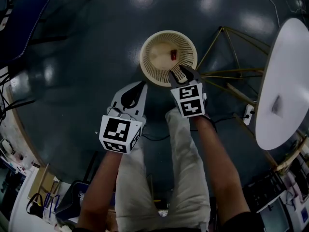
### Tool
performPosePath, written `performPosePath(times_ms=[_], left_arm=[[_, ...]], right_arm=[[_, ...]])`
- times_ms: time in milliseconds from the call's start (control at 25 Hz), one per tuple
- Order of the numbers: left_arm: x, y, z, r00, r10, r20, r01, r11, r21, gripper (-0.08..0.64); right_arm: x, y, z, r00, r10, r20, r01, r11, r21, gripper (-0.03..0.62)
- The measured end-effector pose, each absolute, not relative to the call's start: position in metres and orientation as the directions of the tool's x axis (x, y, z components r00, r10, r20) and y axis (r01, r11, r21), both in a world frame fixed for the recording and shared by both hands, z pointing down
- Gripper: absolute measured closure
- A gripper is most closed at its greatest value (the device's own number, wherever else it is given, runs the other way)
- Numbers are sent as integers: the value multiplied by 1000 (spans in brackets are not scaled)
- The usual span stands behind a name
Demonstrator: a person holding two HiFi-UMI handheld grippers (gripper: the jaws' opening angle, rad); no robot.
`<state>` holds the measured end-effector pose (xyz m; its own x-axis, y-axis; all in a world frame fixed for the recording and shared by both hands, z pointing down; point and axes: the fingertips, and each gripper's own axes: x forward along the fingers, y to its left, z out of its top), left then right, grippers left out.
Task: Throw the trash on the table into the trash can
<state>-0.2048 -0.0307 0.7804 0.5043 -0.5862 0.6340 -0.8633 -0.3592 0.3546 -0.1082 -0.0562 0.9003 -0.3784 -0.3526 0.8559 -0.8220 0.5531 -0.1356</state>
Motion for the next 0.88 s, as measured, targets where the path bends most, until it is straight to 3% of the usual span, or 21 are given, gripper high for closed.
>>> performPosePath(times_ms=[120, 200, 880], left_arm=[[-206, -33, 774, 504, -588, 632, -863, -364, 350, 552], [-204, -34, 770, 506, -588, 630, -862, -367, 350, 552], [-196, -35, 697, 533, -600, 597, -846, -399, 353, 552]], right_arm=[[-108, -56, 889, -378, -368, 850, -826, 549, -130, 515], [-107, -54, 883, -379, -371, 848, -823, 554, -125, 539], [-124, -57, 786, -474, -412, 778, -804, 562, -192, 574]])
